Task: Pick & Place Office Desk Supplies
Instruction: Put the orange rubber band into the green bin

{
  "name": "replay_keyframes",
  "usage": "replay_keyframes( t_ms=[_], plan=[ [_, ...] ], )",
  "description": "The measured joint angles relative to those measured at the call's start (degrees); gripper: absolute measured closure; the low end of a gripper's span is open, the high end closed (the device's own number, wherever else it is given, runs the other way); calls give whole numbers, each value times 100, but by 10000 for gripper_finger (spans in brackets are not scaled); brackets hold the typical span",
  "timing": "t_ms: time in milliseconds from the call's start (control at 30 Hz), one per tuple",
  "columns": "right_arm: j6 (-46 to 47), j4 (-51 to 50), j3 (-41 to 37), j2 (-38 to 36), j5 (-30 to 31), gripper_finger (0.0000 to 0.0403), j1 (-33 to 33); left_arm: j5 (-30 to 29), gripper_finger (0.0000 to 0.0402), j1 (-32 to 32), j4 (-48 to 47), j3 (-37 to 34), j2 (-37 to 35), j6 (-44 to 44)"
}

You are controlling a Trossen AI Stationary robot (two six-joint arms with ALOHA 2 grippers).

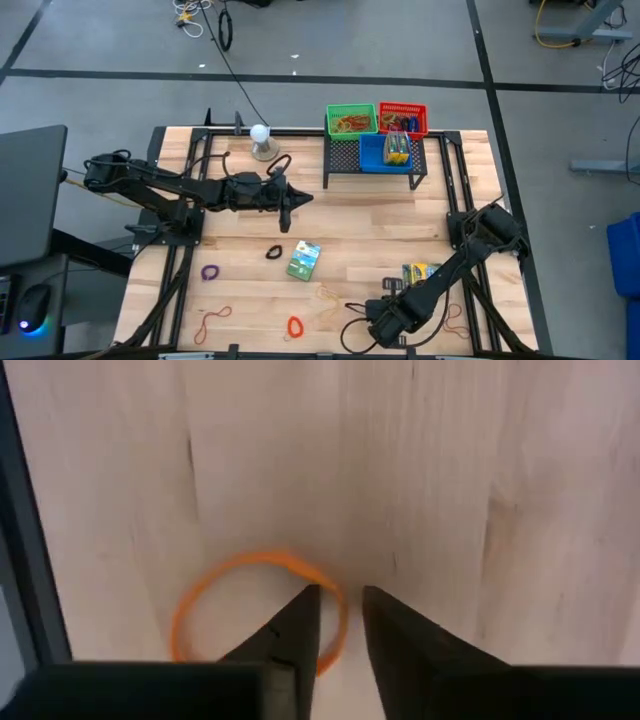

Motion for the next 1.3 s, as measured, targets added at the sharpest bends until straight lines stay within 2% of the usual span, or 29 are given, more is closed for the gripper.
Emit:
replay_keyframes(
  t_ms=[100, 267, 467, 700, 867, 1033, 1167, 1300],
  plan=[
    [-124, -25, 0, 5, -17, 342, -5, 187, 394, 0, -5, 0, 0, -111],
    [-33, -43, 2, -15, -95, 395, -54, 180, 394, 16, -87, -1, 0, -388],
    [330, -102, 28, -402, -251, 396, -76, 575, 394, 331, -83, 0, 0, -428],
    [741, -300, 35, -1226, -223, 398, -385, 497, 397, 292, -79, 0, 0, 3],
    [1068, -508, 35, -1938, 469, 400, -839, 453, 397, 299, -83, 0, 0, 199],
    [1110, -503, 69, -2699, 1209, 400, -1509, 167, 394, 303, -96, 0, 0, 216],
    [658, -503, 397, -3170, 1823, 400, -2214, 157, 394, 302, -138, 0, 0, 215],
    [-114, -515, 1043, -3369, 2450, 400, -3162, 174, 393, 299, -160, 0, 0, 204]
  ],
)
